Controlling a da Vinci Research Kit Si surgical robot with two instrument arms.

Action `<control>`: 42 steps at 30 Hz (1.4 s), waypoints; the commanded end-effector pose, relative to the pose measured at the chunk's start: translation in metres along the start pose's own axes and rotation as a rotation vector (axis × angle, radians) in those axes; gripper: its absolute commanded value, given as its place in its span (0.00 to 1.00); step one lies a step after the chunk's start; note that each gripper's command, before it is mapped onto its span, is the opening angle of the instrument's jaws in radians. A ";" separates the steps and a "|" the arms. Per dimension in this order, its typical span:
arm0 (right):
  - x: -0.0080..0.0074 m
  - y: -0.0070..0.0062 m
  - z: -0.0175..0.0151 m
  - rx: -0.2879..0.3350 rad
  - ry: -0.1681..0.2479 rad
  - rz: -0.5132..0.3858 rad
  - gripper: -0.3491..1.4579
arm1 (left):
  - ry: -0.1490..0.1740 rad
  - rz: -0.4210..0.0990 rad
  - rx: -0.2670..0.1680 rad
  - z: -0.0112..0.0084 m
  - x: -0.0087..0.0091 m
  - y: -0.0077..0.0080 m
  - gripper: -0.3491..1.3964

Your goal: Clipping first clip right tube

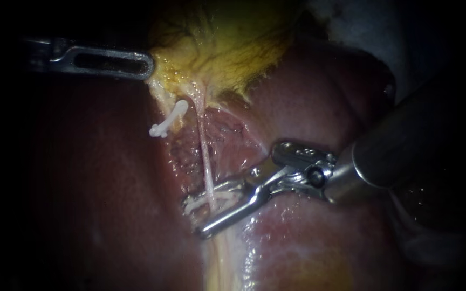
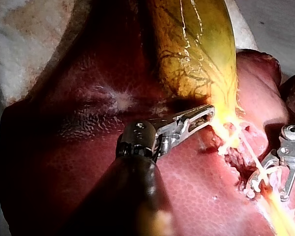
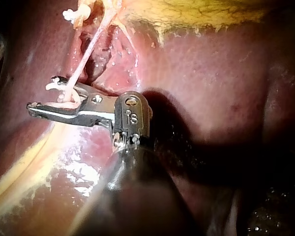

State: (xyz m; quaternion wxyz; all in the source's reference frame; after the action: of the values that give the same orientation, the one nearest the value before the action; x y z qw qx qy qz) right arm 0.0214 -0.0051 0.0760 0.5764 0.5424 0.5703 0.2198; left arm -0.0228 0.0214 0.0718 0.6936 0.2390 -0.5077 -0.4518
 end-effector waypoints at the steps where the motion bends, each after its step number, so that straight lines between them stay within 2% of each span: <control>1: -0.0001 0.0001 0.0002 0.002 -0.002 -0.001 0.46 | 0.000 0.000 -0.002 0.0000 0.0000 0.0001 0.00; 5: -0.0006 0.0003 0.0010 0.001 0.005 -0.004 0.45 | -0.001 0.001 -0.004 -0.0001 0.0000 0.0003 0.00; 13: -0.0004 0.0000 0.0010 0.003 0.003 -0.002 0.38 | -0.002 0.001 -0.006 -0.0003 -0.0001 0.0006 0.00; 20: -0.0003 0.0000 0.0009 0.002 0.004 -0.001 0.20 | -0.003 0.001 -0.008 -0.0003 -0.0001 0.0006 0.00; 24: -0.0003 0.0001 0.0008 0.001 0.003 -0.001 0.02 | -0.003 0.001 -0.008 -0.0003 -0.0001 0.0006 0.00; 25: -0.0003 0.0001 0.0008 0.001 0.003 -0.001 0.00 | -0.003 0.001 -0.008 -0.0003 -0.0001 0.0006 0.00; 42: -0.0003 0.0005 0.0008 0.008 -0.011 0.016 0.00 | -0.003 0.001 -0.008 -0.0004 -0.0001 0.0007 0.00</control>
State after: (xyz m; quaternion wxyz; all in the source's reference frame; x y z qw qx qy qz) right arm 0.0222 -0.0055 0.0763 0.5756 0.5504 0.5637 0.2191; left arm -0.0222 0.0218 0.0721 0.6940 0.2351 -0.5068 -0.4542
